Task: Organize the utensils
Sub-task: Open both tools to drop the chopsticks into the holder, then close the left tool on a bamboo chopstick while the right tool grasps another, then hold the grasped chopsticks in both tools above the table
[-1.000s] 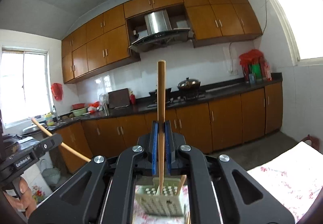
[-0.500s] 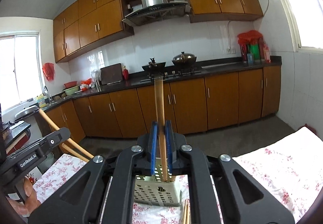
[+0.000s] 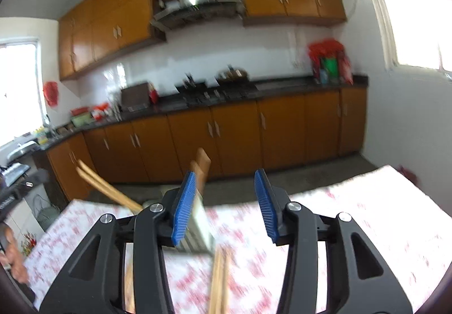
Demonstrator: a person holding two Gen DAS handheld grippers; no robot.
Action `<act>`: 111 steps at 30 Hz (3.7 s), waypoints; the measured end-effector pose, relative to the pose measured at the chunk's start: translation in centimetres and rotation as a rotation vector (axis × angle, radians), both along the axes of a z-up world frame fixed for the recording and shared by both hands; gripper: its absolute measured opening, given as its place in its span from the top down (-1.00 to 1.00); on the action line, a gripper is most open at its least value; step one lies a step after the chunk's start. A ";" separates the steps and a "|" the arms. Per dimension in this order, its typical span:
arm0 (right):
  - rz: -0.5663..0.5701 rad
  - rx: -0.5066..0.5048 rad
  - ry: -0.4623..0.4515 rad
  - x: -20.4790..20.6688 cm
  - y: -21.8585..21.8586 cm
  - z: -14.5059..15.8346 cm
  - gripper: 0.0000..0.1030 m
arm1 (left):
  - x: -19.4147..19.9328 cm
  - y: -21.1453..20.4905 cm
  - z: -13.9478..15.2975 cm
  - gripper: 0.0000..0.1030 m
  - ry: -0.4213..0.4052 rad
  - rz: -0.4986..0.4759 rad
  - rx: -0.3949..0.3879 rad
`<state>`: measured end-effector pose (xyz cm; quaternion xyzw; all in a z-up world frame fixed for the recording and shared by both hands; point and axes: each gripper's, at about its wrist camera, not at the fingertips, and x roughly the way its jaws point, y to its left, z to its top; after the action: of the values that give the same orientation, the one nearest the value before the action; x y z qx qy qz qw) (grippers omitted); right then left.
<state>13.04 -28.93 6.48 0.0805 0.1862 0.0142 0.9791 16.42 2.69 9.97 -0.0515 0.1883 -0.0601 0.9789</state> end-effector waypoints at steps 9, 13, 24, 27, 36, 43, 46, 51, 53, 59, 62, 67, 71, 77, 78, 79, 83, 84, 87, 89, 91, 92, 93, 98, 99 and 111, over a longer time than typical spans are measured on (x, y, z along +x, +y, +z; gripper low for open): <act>0.187 0.024 0.451 1.6 2.4 -13.8 0.64 | -0.5 1.8 -11.8 0.38 0.314 0.017 0.052; 0.206 0.016 0.521 1.8 3.5 -16.3 0.64 | -0.8 1.4 -14.3 0.41 0.381 -0.012 0.032; 0.083 -0.032 0.501 1.8 0.8 -17.0 0.86 | -0.4 -1.2 -18.0 0.70 0.490 -0.088 0.025; 0.086 -0.048 0.497 1.6 0.9 -16.9 0.86 | -0.3 -2.1 -18.8 0.73 0.519 -0.090 0.051; 0.104 -0.044 0.504 1.5 0.8 -17.0 0.86 | -0.4 -2.9 -19.8 0.74 0.533 -0.086 0.107; 0.113 -0.093 0.493 1.8 1.5 -17.3 0.84 | 0.4 -2.6 -20.1 0.82 0.521 -0.039 0.150; 0.078 -0.109 0.485 2.5 0.9 -17.4 0.85 | 1.6 -0.6 -20.0 0.83 0.527 0.018 0.138; 0.024 -0.108 0.480 3.9 -0.5 -17.5 0.85 | 3.0 2.9 -20.1 0.77 0.521 0.093 0.125; 0.009 -0.103 0.471 4.2 -0.8 -17.6 0.85 | 3.0 3.6 -20.1 0.77 0.520 0.091 0.091; 0.012 -0.094 0.471 4.5 -1.3 -17.7 0.84 | 3.2 3.4 -20.0 0.77 0.521 0.094 0.102; 0.013 -0.087 0.471 4.6 -1.5 -17.8 0.84 | 3.1 3.7 -20.0 0.77 0.520 0.087 0.074; 0.011 -0.090 0.471 4.3 -1.0 -17.7 0.84 | 3.1 3.9 -20.3 0.77 0.519 0.082 0.055; 0.011 -0.086 0.470 4.2 -0.9 -17.6 0.83 | 3.0 4.1 -20.3 0.77 0.519 0.081 0.048; 0.011 -0.087 0.470 4.1 -0.9 -17.6 0.83 | 3.0 4.1 -20.3 0.77 0.518 0.081 0.037; 0.011 -0.086 0.470 4.1 -0.9 -17.6 0.83 | 3.0 4.1 -20.3 0.77 0.518 0.081 0.038; 0.011 -0.087 0.470 4.1 -0.9 -17.6 0.83 | 3.0 4.1 -20.3 0.77 0.518 0.081 0.039; 0.011 -0.087 0.470 4.1 -0.9 -17.6 0.83 | 3.0 4.1 -20.3 0.77 0.519 0.082 0.041; 0.011 -0.087 0.470 4.1 -0.9 -17.6 0.83 | 3.0 4.1 -20.3 0.77 0.519 0.082 0.040; 0.011 -0.087 0.470 4.1 -0.9 -17.6 0.83 | 3.0 4.0 -20.3 0.77 0.519 0.082 0.039; 0.011 -0.087 0.470 4.1 -0.9 -17.6 0.83 | 3.0 4.0 -20.3 0.77 0.519 0.082 0.038; 0.011 -0.087 0.470 4.1 -0.9 -17.6 0.83 | 3.0 4.0 -20.3 0.77 0.519 0.082 0.038; 0.011 -0.087 0.470 4.1 -0.9 -17.6 0.83 | 3.0 4.0 -20.3 0.77 0.519 0.082 0.038; 0.011 -0.087 0.470 4.1 -0.8 -17.6 0.83 | 3.0 4.0 -20.3 0.77 0.519 0.082 0.039; 0.012 -0.087 0.470 4.1 -0.9 -17.6 0.83 | 3.0 4.0 -20.3 0.77 0.519 0.082 0.038; 0.012 -0.087 0.470 4.1 -0.9 -17.6 0.83 | 3.0 4.0 -20.3 0.77 0.519 0.082 0.038; 0.012 -0.087 0.470 4.1 -0.9 -17.6 0.83 | 3.0 4.0 -20.2 0.77 0.520 0.081 0.036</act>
<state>17.15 -29.80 -11.12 0.0380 0.4099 -0.0072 0.9113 19.47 6.66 -10.26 -0.0551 0.4323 -0.0022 0.9000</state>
